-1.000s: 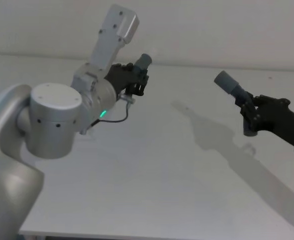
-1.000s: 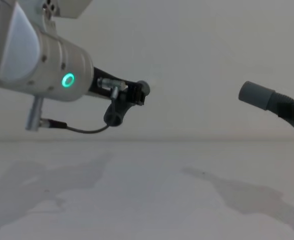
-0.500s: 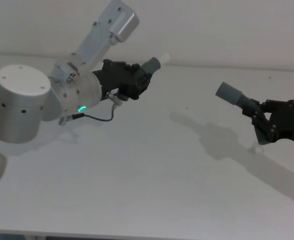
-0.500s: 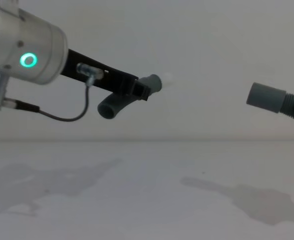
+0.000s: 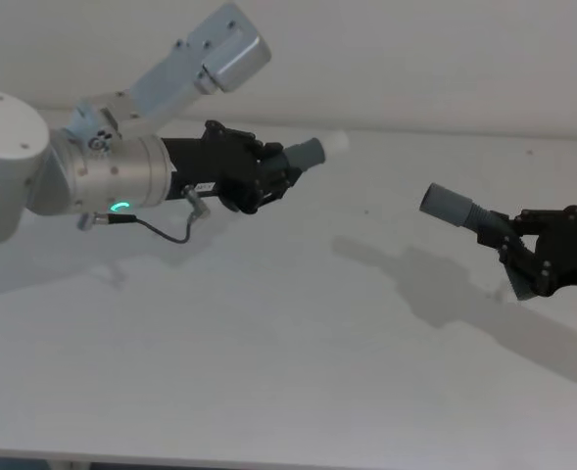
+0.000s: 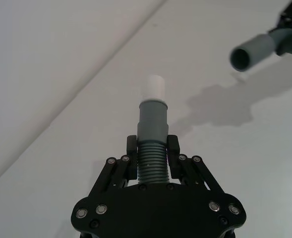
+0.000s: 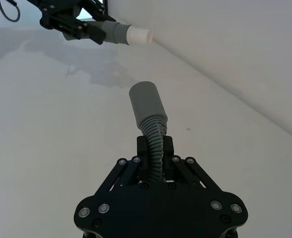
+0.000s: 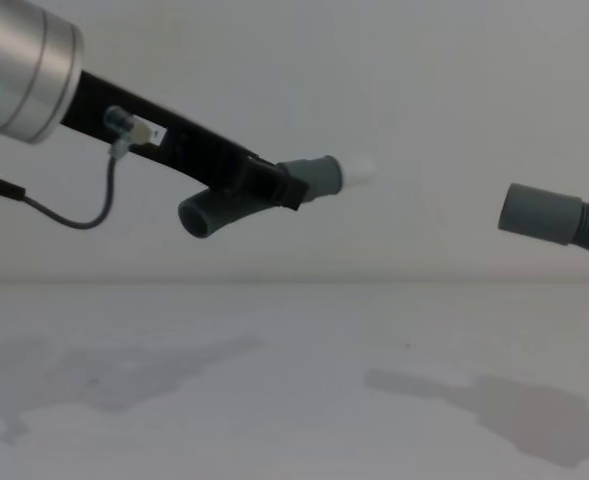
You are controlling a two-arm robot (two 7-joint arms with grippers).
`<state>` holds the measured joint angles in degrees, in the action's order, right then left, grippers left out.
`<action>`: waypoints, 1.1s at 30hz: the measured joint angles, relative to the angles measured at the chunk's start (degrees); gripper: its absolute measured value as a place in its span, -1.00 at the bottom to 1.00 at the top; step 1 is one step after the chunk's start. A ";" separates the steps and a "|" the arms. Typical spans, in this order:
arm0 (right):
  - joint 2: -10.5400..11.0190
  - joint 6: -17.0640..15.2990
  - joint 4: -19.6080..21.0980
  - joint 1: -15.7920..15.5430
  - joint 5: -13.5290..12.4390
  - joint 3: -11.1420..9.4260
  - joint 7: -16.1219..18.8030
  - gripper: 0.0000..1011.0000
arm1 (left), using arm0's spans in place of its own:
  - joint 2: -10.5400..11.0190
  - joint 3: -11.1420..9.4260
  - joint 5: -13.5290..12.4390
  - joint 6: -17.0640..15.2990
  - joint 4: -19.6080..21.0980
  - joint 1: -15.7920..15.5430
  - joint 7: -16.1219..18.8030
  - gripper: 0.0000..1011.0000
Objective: Use both hands to pick up one end of the pipe from the table, align the ends, and insert them.
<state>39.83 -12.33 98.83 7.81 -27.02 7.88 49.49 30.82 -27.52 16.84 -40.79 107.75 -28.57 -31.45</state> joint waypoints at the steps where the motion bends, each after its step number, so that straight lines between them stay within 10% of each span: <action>1: 0.10 0.00 0.00 0.02 -0.08 0.06 0.15 -0.68 | 0.80 -0.32 0.22 0.50 -0.12 -0.53 -1.41 -0.32; 33: 1.93 -1.54 0.50 0.28 -1.60 2.03 1.44 -0.68 | 9.13 -7.34 3.86 12.78 -4.04 -9.13 -25.14 -0.32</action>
<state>41.75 -13.87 99.33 8.09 -28.62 9.91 50.93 39.95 -34.86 20.70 -28.01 103.71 -37.70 -56.59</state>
